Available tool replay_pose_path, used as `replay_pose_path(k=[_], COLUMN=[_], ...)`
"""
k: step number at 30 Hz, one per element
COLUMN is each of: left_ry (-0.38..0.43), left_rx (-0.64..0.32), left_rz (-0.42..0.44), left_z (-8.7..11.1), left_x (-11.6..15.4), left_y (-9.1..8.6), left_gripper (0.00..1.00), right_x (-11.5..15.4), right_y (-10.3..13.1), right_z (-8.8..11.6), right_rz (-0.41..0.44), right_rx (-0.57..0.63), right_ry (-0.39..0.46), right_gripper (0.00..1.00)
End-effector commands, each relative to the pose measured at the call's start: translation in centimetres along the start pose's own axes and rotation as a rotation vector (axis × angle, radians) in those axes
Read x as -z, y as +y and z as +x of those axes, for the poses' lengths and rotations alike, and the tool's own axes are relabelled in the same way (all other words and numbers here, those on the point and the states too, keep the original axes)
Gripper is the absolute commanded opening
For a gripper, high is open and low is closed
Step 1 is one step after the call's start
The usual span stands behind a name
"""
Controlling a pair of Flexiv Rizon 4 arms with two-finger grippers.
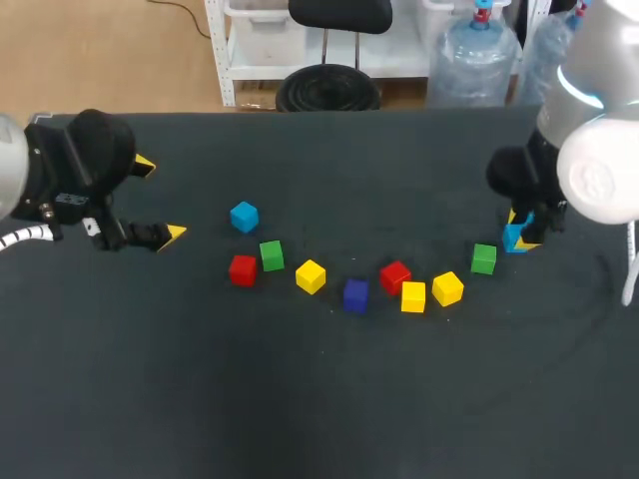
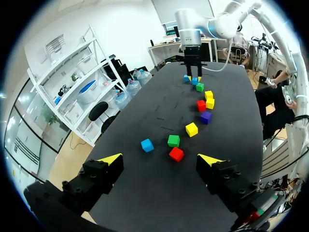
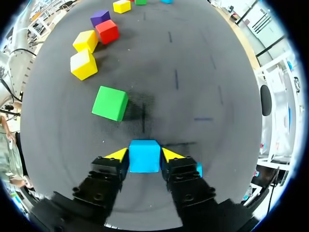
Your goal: Place the blue cubes, place green cubes on the blue cubes, place the yellow cubes on the green cubes, then place the red cubes on the yellow cubes, and place purple cube on the red cubes.
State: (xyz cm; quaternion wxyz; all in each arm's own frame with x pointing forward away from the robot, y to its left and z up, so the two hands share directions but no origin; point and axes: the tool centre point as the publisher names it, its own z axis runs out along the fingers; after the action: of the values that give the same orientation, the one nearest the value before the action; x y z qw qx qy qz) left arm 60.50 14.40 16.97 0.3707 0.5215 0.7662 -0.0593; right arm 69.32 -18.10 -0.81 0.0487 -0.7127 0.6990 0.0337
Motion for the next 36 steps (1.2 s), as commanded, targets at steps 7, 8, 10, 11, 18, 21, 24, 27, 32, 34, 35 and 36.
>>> replay_pose_path(k=[7, 8, 10, 11, 18, 21, 24, 27, 32, 34, 35, 36], left_ry=[0.0, 0.0, 0.0, 0.0, 0.0, 0.0, 0.0, 0.0, 0.0, 0.0, 0.0, 0.0], left_rx=[-0.001, -0.001, -0.001, -0.001, -0.001, -0.001, -0.001, -0.001, -0.001, -0.001, -0.001, -0.001], left_rz=[0.002, 0.002, 0.002, 0.002, 0.002, 0.002, 0.002, 0.002, 0.002, 0.002, 0.002, 0.002], left_z=[0.0, 0.0, 0.0, 0.0, 0.0, 0.0, 0.0, 0.0, 0.0, 0.0, 0.0, 0.0], left_x=[0.0, 0.0, 0.0, 0.0, 0.0, 0.0, 0.0, 0.0, 0.0, 0.0, 0.0, 0.0], left_y=[0.1, 0.1, 0.1, 0.1, 0.1, 0.1, 0.1, 0.1, 0.1, 0.1, 0.1, 0.1], left_gripper=[1.0, 1.0, 1.0, 1.0, 1.0, 1.0, 1.0, 1.0, 1.0, 1.0, 1.0, 1.0], right_x=[0.5, 0.8, 1.3, 1.6, 2.4, 2.4, 2.2, 1.5, 0.3, 0.1, 0.1, 0.1], right_y=[-0.2, -0.4, -0.6, -0.9, -3.4, -4.2, -4.7, -4.6, -4.1, -4.1, -4.1, -4.2], right_z=[-0.7, -0.8, -1.0, -1.1, -2.4, -3.9, -5.6, -7.0, -9.3, -10.2, -10.7, -11.1], right_rz=[-0.011, -0.011, -0.011, -0.009, -0.002, 0.004, 0.002, -0.023, -0.049, -0.052, -0.051, -0.048], right_rx=[0.022, 0.022, 0.016, 0.013, -0.016, -0.003, 0.031, 0.062, 0.117, 0.127, 0.129, 0.132], right_ry=[0.005, 0.008, 0.002, -0.001, -0.051, -0.062, -0.064, -0.063, -0.047, -0.046, -0.047, -0.051], right_gripper=[0.0, 0.0, 0.0, 0.0, 0.0, 0.0, 0.0, 0.0, 0.0, 0.0, 0.0, 0.0])
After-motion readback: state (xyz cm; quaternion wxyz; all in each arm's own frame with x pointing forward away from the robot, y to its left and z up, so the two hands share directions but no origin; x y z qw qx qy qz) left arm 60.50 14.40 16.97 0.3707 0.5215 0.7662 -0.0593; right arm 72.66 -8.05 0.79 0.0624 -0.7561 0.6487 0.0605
